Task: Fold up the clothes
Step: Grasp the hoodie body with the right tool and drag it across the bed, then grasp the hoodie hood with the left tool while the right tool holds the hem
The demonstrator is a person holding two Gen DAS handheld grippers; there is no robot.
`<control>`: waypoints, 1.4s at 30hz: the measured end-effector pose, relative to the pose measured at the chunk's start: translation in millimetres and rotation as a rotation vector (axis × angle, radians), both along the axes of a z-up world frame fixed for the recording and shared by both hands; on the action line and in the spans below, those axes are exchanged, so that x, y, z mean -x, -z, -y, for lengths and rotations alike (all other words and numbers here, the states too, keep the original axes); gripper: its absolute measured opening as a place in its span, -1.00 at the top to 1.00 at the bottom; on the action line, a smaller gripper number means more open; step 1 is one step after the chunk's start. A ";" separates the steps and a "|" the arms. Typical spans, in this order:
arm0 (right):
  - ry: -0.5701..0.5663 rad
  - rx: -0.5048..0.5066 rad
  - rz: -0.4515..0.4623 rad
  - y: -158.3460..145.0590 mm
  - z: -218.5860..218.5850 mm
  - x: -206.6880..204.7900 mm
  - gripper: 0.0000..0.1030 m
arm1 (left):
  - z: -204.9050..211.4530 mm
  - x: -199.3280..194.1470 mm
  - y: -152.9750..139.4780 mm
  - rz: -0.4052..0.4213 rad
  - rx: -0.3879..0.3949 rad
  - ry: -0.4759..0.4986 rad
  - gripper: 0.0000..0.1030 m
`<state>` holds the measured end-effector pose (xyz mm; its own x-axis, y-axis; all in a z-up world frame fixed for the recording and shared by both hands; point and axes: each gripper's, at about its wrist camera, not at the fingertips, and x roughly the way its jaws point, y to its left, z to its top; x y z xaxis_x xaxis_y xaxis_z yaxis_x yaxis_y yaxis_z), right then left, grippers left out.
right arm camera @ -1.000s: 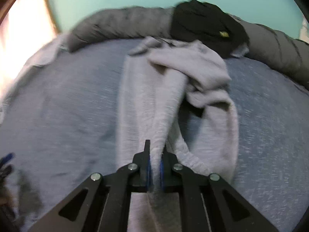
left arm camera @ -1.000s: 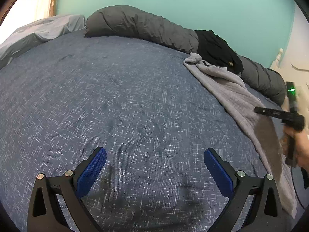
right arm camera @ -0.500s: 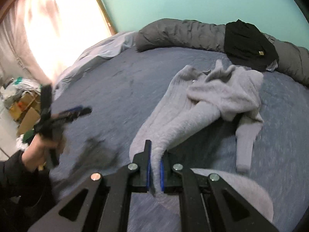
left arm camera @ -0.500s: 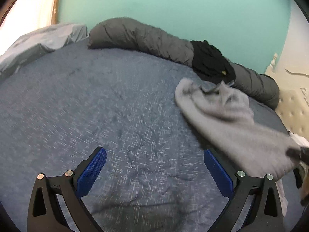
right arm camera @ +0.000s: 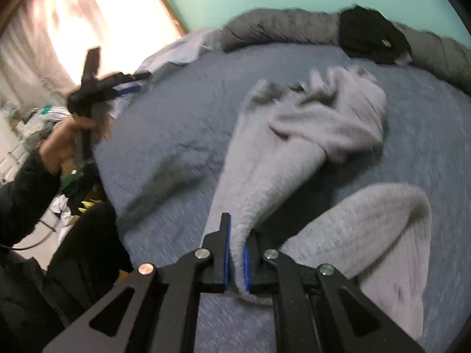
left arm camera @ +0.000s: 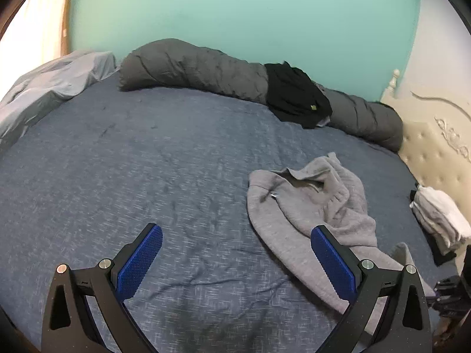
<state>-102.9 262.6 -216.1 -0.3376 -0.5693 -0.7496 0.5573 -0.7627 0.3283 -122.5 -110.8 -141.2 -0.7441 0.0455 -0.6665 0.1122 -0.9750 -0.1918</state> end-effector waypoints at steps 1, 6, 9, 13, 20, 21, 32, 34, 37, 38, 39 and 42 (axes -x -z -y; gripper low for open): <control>0.025 -0.011 0.015 6.8 -2.3 -0.7 0.87 | -4.2 3.9 3.5 0.009 0.010 0.006 -0.99; 0.088 -0.063 0.048 24.1 -8.4 10.0 0.81 | -15.3 28.5 22.9 0.042 0.030 0.032 -0.99; 0.133 -0.066 0.045 22.2 -15.8 20.1 0.80 | -19.8 49.3 34.7 0.054 0.050 0.040 -0.99; 0.180 -0.034 0.027 13.9 -34.6 30.4 0.66 | -21.5 81.2 57.7 0.089 0.073 0.044 -0.99; 0.325 0.051 0.005 4.7 -74.7 46.2 0.52 | -36.3 128.4 86.6 0.108 0.145 0.106 -0.99; 0.341 0.060 0.006 5.5 -79.1 48.2 0.52 | -37.5 135.4 90.5 0.117 0.153 0.108 -0.99; 0.407 0.087 0.011 20.4 -89.9 56.2 0.52 | -29.5 189.7 118.9 0.173 0.116 0.120 -0.99; 0.398 0.096 0.015 22.9 -87.0 57.6 0.52 | -28.1 194.1 122.8 0.177 0.107 0.135 -0.99; 0.386 0.104 0.010 23.5 -82.4 60.1 0.52 | -29.1 202.8 129.1 0.187 0.118 0.143 -0.99; 0.383 0.108 0.008 23.2 -81.2 61.1 0.52 | -29.2 205.8 131.6 0.192 0.114 0.147 -0.99; 0.381 0.112 0.007 22.9 -80.1 62.2 0.52 | -28.5 207.9 133.6 0.195 0.109 0.150 -0.99; 0.373 0.124 0.003 21.9 -76.6 65.3 0.52 | -27.3 213.8 139.9 0.204 0.108 0.142 -0.98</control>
